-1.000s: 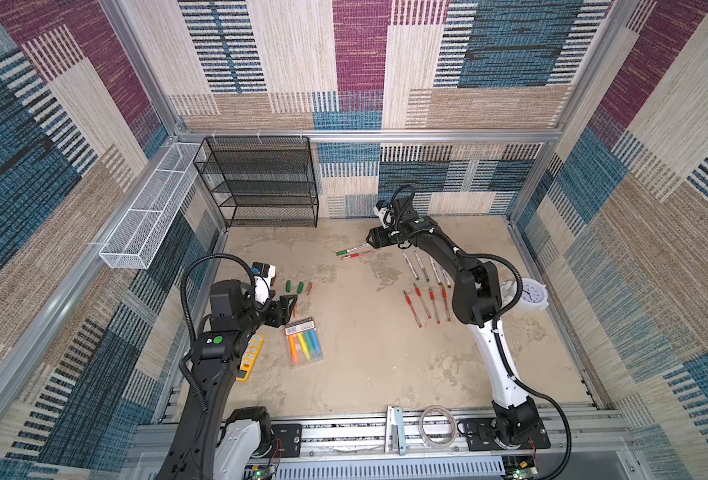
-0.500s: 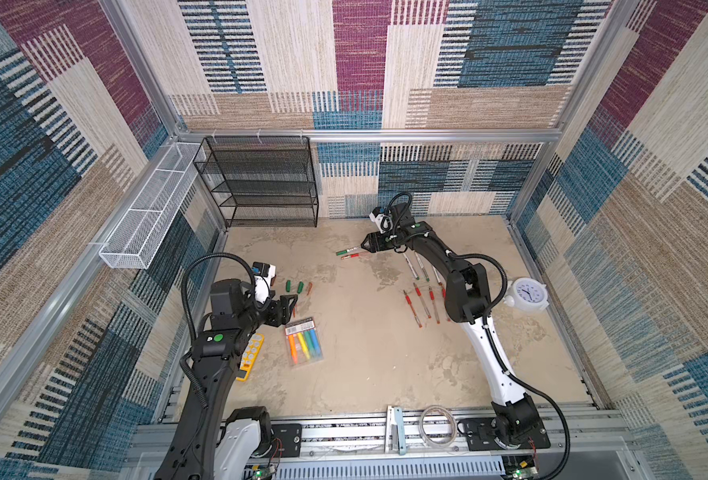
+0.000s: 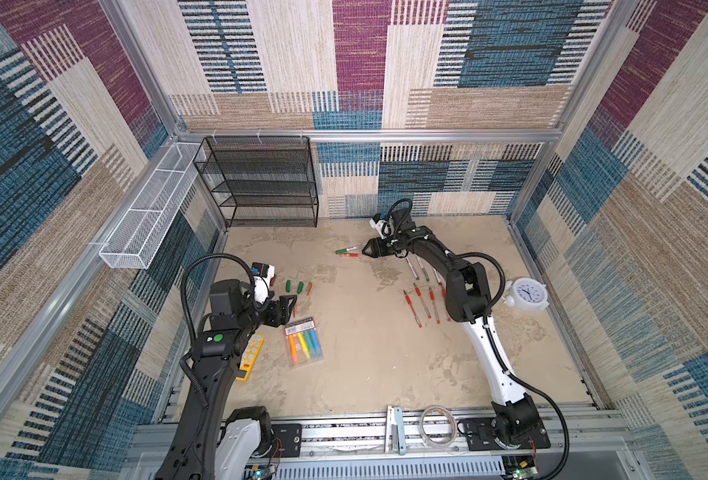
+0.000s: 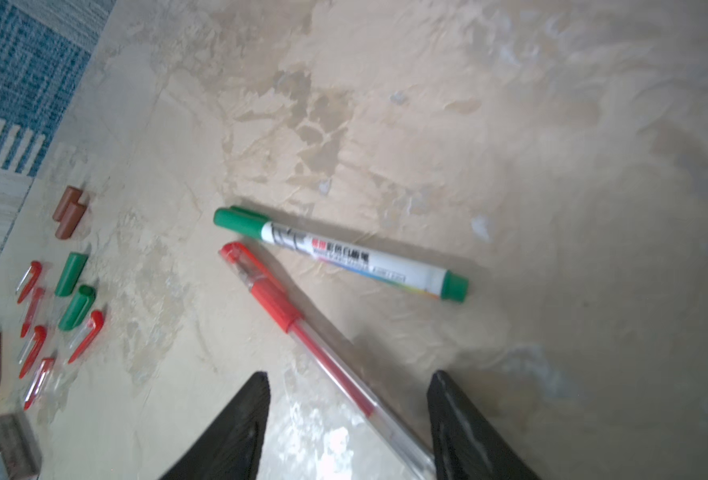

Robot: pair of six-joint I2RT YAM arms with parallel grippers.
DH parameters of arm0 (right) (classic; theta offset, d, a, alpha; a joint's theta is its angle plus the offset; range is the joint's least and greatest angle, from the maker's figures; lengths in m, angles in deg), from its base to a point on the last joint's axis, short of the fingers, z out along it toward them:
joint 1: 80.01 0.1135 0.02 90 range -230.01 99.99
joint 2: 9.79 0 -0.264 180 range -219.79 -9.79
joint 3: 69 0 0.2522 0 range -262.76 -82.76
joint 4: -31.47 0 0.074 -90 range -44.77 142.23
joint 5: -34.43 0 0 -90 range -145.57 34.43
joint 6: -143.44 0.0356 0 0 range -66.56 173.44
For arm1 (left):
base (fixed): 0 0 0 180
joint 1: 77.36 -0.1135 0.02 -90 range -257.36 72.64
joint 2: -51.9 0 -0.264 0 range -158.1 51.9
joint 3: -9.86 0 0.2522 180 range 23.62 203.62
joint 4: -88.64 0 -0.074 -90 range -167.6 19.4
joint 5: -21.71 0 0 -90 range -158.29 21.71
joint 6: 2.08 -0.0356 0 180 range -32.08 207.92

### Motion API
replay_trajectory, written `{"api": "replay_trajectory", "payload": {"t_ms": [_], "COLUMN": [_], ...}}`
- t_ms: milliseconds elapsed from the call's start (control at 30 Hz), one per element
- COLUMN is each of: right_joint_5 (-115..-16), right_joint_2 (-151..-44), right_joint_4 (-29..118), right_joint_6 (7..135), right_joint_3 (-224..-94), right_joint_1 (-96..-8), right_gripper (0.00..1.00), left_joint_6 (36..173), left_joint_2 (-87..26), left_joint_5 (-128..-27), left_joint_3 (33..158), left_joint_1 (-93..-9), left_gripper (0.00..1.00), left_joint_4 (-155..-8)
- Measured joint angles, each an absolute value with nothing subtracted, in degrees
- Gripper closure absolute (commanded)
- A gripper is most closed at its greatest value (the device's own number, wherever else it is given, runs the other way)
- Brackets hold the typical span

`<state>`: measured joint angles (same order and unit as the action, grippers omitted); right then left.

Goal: Open the pen caps
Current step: 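Reach the right gripper to the red gel pen by the green marker, grasp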

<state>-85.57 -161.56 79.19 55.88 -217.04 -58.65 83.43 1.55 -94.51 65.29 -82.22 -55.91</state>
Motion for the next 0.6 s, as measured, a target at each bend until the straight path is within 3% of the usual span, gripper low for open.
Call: {"api": "replay_trajectory", "payload": {"t_ms": [300,600], "right_joint_5": [-85.17,-77.63], "right_joint_2": [-150.78,-146.43], "right_joint_4": [79.06,82.33], "right_joint_6": [50.83,51.77], "right_joint_3": [-199.34,-195.62], "right_joint_1": [-54.21,-49.75], "right_gripper": [0.40,0.45], "left_joint_6": [83.30,83.32], "left_joint_2": [2.23,2.14], "left_joint_5": [-95.21,-95.63], "left_joint_3": [64.85,64.76], "left_joint_1": [-82.20,-82.00], "left_gripper": [0.25,0.25], "left_joint_4": [-56.00,-55.95]}}
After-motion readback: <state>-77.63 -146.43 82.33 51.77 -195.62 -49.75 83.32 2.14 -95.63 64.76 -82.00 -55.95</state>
